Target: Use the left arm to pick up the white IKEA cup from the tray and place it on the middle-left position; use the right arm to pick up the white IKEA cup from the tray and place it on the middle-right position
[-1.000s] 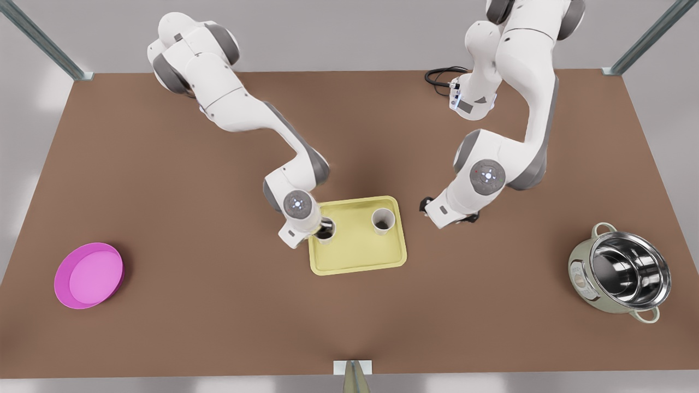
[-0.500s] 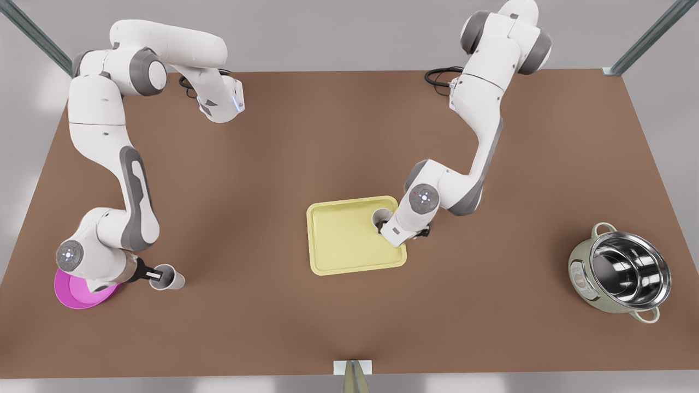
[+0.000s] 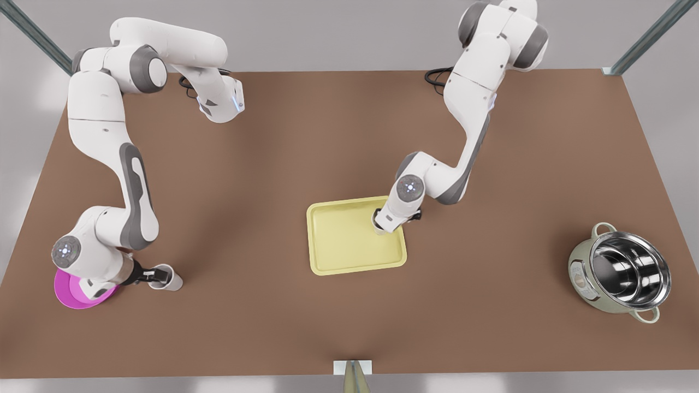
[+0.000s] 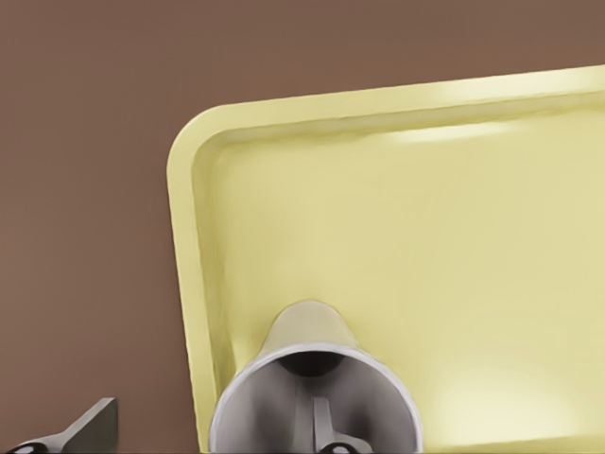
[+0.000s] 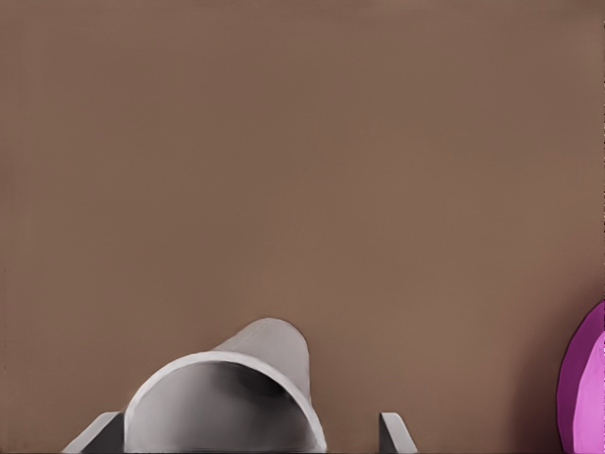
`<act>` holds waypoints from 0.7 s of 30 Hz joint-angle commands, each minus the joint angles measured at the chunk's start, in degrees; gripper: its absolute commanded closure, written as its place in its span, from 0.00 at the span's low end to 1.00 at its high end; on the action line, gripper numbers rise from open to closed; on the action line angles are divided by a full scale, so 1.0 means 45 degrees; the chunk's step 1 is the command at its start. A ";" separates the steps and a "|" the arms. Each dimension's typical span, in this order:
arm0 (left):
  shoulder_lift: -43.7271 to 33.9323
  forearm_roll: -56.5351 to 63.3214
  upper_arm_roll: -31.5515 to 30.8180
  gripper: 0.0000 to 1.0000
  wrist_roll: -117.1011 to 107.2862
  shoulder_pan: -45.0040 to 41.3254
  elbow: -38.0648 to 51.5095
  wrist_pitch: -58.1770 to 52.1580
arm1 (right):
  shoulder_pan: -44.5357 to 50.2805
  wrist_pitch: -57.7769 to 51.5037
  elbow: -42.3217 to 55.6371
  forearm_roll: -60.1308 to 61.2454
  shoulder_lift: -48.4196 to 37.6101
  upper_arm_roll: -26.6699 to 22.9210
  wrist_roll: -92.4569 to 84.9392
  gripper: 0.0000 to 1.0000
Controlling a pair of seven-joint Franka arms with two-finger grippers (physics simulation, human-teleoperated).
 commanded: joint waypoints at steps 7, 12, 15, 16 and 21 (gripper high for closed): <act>0.0200 0.0007 0.0039 0.67 -0.1630 -0.0067 0.0162 0.1173 | 0.0049 -0.2312 0.0035 -0.0046 -0.2933 0.0015 0.1651 0.00; 0.0083 0.0007 0.0039 0.83 -0.1767 -0.0087 0.0181 0.1114 | 0.0049 -0.5222 -0.0004 -0.0046 -0.5159 0.0015 0.1632 0.00; -0.0307 0.0320 0.0117 0.83 -0.1669 -0.0048 0.0572 -0.0095 | 0.0029 -0.6316 -0.0394 0.0090 -0.6664 -0.0005 0.0909 0.00; -0.0639 0.0378 0.0370 0.83 -0.1611 0.0050 0.0942 -0.0760 | 0.0690 -0.6336 -0.0434 0.0090 -0.6801 -0.0451 0.0909 0.00; -0.0796 0.0320 0.1153 0.83 0.3212 0.2744 0.1666 -0.1816 | 0.2666 -0.5887 -0.1195 0.0110 -0.6762 -0.2583 0.0753 0.00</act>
